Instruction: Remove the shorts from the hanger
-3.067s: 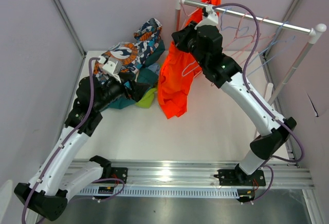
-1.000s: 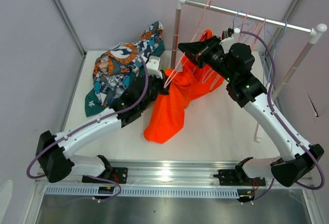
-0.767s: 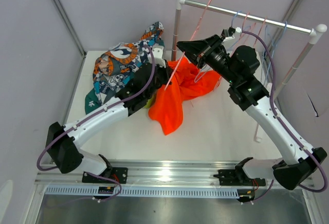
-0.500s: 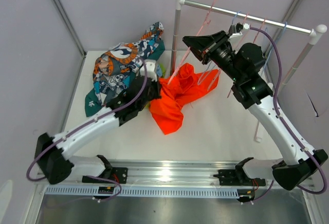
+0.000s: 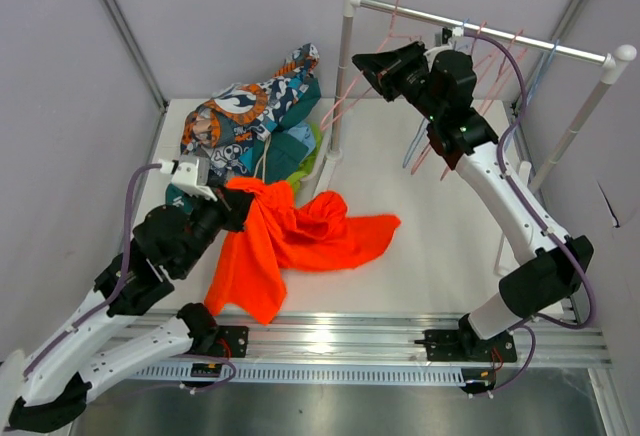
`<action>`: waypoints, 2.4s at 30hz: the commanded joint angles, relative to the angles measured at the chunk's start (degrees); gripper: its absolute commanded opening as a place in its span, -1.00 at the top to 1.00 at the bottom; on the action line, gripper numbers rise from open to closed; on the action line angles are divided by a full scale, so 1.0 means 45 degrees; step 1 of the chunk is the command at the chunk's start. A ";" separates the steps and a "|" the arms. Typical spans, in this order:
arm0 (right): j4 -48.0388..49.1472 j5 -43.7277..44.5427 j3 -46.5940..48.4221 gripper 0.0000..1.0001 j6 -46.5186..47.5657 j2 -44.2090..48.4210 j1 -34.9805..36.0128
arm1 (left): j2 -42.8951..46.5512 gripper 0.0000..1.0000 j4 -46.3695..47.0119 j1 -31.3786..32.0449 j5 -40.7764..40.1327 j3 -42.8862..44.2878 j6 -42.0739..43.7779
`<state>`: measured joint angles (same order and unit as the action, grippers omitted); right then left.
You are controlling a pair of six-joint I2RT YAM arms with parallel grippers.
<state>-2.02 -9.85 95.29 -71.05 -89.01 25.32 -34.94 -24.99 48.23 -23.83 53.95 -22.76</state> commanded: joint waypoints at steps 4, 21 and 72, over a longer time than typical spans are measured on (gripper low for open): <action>0.0019 0.0801 0.0506 1.00 0.0495 -0.0083 -0.0177 | 0.0518 1.00 -0.0618 0.0084 0.0023 -0.0232 0.0039; 0.0293 0.0489 -0.2326 0.72 0.0358 0.1557 -0.0334 | -0.3910 1.00 -0.0150 -0.0053 -0.1831 0.6848 0.3416; -0.2845 0.1093 -0.6000 -0.99 0.7502 0.8335 0.0193 | -1.1817 -0.98 -0.1146 -0.6870 0.6000 1.3056 0.2773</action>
<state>-8.49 -6.90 63.70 -45.06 -51.70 25.80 -101.12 -32.10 17.41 5.96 114.30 -13.39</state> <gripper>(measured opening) 0.993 0.990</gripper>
